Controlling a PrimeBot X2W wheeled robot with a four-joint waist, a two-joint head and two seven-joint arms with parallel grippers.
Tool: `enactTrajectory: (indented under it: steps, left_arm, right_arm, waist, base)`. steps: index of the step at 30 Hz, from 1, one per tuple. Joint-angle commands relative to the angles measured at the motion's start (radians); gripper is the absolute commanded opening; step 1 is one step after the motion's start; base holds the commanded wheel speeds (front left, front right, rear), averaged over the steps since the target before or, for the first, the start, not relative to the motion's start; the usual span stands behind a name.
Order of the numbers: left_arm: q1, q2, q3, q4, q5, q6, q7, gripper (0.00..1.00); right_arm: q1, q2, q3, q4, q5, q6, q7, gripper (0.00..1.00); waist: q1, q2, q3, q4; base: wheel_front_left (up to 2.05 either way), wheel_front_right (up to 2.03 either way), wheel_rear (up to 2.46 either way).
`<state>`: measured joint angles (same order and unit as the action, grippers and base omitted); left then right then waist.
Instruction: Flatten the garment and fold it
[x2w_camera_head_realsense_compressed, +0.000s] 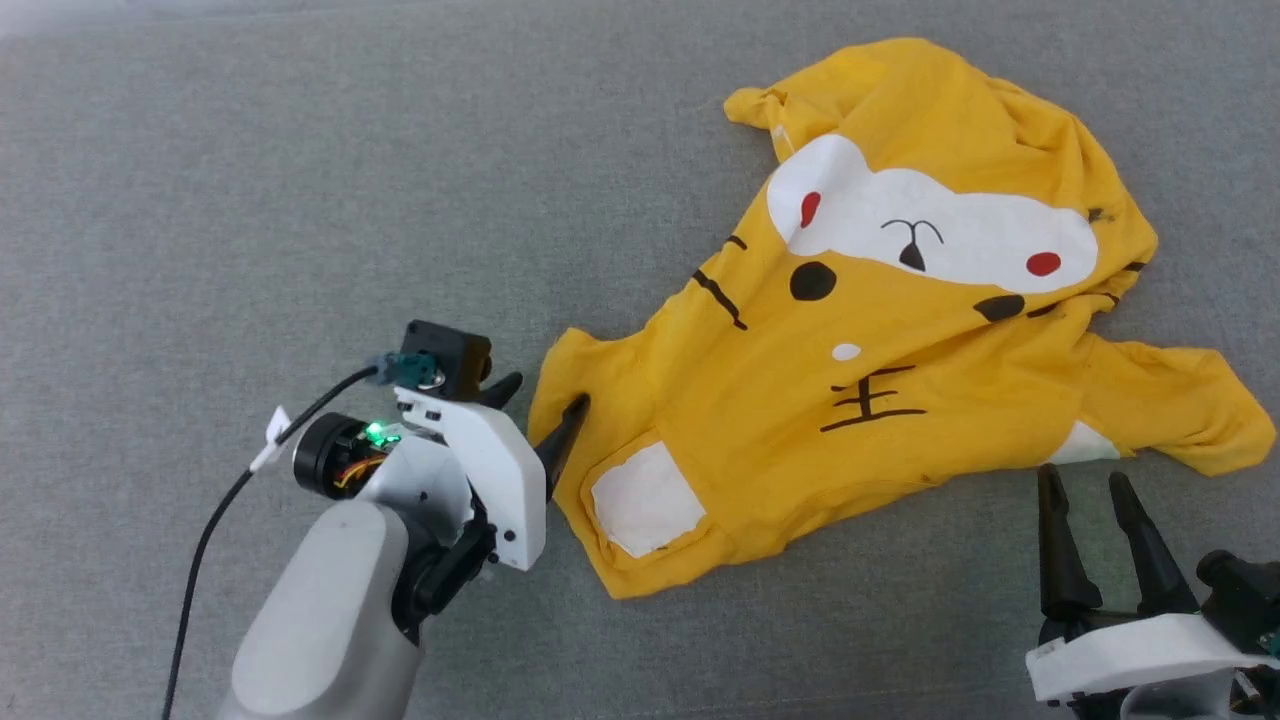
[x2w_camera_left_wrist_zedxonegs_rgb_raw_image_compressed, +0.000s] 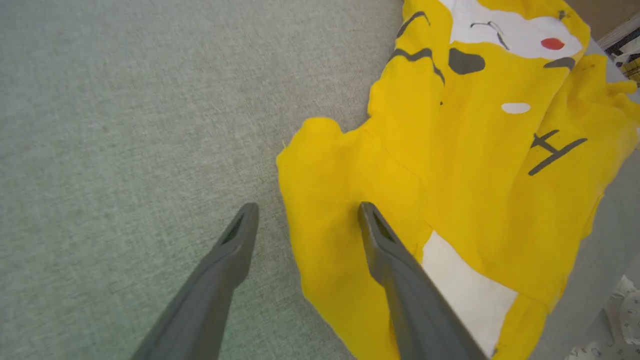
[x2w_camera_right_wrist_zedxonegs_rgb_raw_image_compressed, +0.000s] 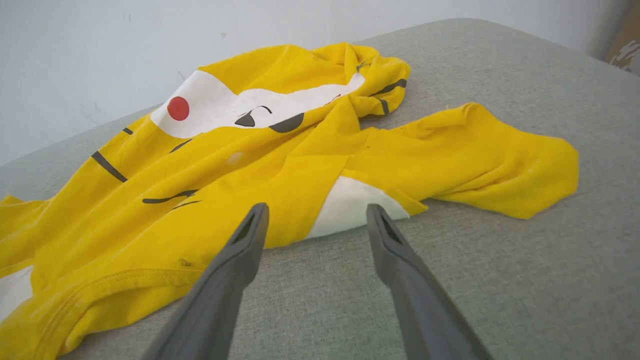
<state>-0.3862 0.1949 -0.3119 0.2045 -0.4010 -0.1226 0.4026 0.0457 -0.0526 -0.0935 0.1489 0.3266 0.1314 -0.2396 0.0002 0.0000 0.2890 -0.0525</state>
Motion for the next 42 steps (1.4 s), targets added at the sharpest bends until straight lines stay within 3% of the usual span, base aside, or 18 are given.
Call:
enactTrajectory:
  steps: [1,5,7,13,19,24,25,26,34,42]
  left_arm:
    - [-0.024,0.009,-0.009,0.026,-0.011,-0.006,0.028,1.00]
    - [-0.045,-0.001,-0.013,0.106,-0.035,-0.001,0.091,1.00]
    - [-0.053,-0.008,-0.021,0.135,-0.039,-0.002,0.089,0.00]
    - [-0.073,-0.008,-0.007,0.164,-0.007,0.024,-0.036,0.00]
    - [-0.106,0.078,0.049,0.121,0.114,0.152,-0.194,0.00]
    - [-0.068,0.116,0.044,0.097,0.184,0.222,-0.213,0.00]
    - [-0.054,0.116,0.038,0.102,0.193,0.233,-0.208,0.17]
    - [-0.041,0.113,0.028,0.110,0.202,0.241,-0.206,1.00]
    - [0.011,0.007,0.027,0.157,0.122,0.241,-0.282,1.00]
    - [0.046,0.008,0.059,0.067,0.101,0.260,-0.370,1.00]
  right_arm:
    - [-0.016,0.002,0.000,0.004,0.004,-0.001,-0.007,1.00]
    - [-0.025,0.002,0.001,0.011,0.004,-0.001,-0.010,1.00]
    - [-0.030,0.002,0.002,0.018,0.004,-0.001,-0.011,1.00]
    - [-0.033,0.002,-0.004,0.034,0.005,-0.001,-0.015,1.00]
    - [-0.022,0.002,-0.008,0.040,-0.003,-0.001,-0.016,1.00]
    - [-0.005,0.002,-0.007,0.039,-0.012,-0.001,-0.009,1.00]
    - [-0.002,0.002,-0.005,0.038,-0.014,-0.001,-0.004,1.00]
    - [-0.001,0.002,-0.002,0.036,-0.015,-0.001,0.000,1.00]
    - [0.004,0.002,0.006,0.014,-0.024,-0.001,0.023,1.00]
    - [0.009,0.002,0.003,-0.006,-0.027,-0.001,0.034,1.00]
  waist:
    - [-0.0002,0.0000,0.014,-0.010]
    - [-0.0002,0.0000,0.023,-0.018]
    - [-0.0002,0.0000,0.025,-0.022]
    - [-0.0002,0.0000,0.007,-0.017]
    - [-0.0002,0.0000,-0.027,0.005]
    - [-0.0002,0.0000,-0.052,0.027]
    - [-0.0002,0.0000,-0.054,0.030]
    - [-0.0002,0.0000,-0.056,0.033]
    - [-0.0002,0.0000,-0.060,0.045]
    - [-0.0002,0.0000,-0.053,0.039]
  base:
    - [0.00,0.00,0.00]
    - [0.00,0.00,0.00]
    - [0.00,0.00,0.00]
    - [0.00,0.00,0.00]
    - [0.00,0.00,0.00]
    - [0.00,0.00,0.00]
    - [0.00,0.00,0.00]
    - [0.00,0.00,0.00]
    - [0.00,0.00,0.00]
    - [0.00,0.00,0.00]
